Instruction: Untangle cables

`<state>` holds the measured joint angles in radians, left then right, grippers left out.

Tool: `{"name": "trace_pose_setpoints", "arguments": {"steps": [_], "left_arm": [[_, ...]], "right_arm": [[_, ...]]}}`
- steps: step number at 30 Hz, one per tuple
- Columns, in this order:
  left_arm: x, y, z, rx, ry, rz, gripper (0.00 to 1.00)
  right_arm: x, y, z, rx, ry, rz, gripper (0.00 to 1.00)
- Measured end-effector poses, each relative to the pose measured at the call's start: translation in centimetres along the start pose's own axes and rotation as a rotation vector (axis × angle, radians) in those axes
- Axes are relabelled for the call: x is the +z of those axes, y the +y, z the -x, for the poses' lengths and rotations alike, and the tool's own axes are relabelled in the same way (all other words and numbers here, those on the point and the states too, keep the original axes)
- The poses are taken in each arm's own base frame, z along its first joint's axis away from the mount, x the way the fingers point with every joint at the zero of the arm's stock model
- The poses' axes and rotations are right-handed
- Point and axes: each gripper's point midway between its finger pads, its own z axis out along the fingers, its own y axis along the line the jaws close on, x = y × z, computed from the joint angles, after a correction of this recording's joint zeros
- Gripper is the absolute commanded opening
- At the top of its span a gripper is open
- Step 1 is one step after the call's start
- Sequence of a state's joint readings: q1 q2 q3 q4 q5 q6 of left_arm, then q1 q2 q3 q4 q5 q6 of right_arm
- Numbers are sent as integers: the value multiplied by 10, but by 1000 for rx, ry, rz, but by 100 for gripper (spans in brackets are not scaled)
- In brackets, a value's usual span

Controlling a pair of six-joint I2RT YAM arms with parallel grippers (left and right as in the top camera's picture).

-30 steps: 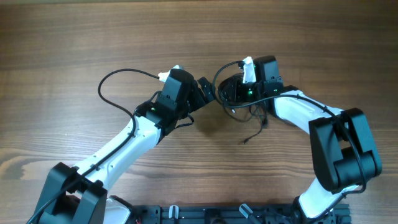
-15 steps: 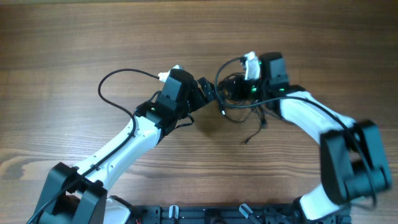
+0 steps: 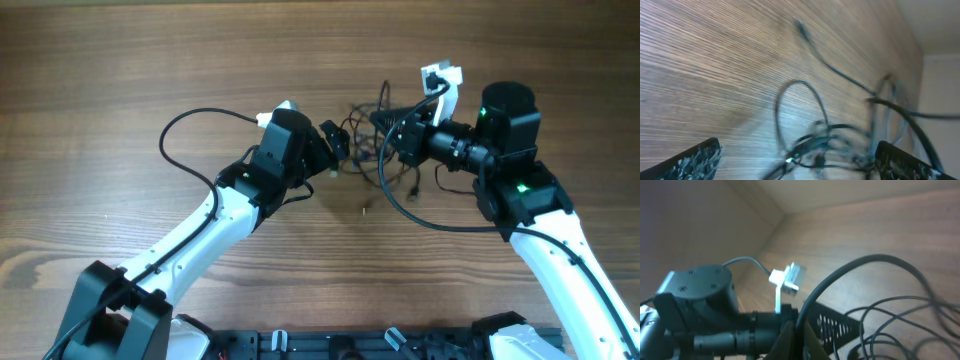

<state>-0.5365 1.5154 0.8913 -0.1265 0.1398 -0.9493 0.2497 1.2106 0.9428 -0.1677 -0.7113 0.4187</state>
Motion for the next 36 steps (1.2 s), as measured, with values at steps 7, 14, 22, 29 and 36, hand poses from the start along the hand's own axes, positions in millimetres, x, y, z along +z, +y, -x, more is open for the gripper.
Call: {"name": "trace_pose_setpoints", "arguments": {"steps": [7, 14, 22, 29, 36], "left_arm": [[-6, -38, -12, 13, 126, -205, 100], [-18, -50, -16, -11, 248, -321, 100], [-23, -55, -33, -82, 344, -339, 76], [-16, -28, -71, -149, 420, -153, 42], [-6, -10, -64, -187, 335, -51, 4]], "right_arm": [[0, -4, -7, 25, 26, -13, 5], [0, -4, -7, 26, 27, -14, 4], [0, -4, -7, 26, 27, -14, 5], [0, -3, -5, 18, 18, -9, 4], [-3, 9, 11, 19, -39, 31, 4]]}}
